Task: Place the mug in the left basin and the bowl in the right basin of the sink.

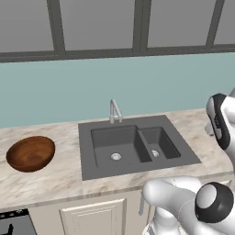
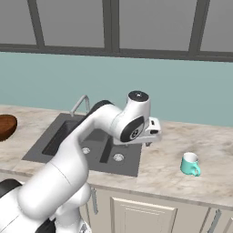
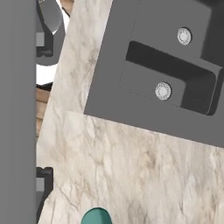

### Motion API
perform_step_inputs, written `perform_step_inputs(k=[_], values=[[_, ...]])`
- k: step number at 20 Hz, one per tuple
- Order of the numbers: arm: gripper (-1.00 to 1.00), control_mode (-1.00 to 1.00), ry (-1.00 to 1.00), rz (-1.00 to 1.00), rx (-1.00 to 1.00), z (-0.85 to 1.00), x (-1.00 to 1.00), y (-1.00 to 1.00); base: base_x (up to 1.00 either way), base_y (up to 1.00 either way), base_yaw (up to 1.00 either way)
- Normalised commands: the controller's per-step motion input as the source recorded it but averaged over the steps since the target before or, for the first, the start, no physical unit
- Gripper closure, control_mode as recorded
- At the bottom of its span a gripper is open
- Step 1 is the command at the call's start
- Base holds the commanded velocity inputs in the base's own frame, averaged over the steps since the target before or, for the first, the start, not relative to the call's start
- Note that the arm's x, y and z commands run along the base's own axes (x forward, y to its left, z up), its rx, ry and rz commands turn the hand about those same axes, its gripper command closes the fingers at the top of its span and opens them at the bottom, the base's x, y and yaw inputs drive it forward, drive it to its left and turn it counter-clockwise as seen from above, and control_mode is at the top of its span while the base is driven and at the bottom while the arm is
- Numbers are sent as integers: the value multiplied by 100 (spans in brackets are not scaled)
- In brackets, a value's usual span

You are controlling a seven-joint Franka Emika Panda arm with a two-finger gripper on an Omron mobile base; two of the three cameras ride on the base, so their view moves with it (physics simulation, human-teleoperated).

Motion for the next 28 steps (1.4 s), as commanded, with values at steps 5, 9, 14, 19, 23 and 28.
perform_step_inputs(k=[5,9,14,19,23,28], values=[[-100,-100,0,8,-5,-26,0,-38,0,0,0],[-100,-100,0,5,-1,-14,-4,-39,0,0,0],[-100,-100,0,1,0,-12,-1,-37,0,0,0],[-100,-100,0,0,-1,-14,0,-33,0,0,0],[-100,-100,0,0,-2,-9,0,-34,0,0,0],[-100,-100,0,0,-2,-6,0,-38,0,0,0]])
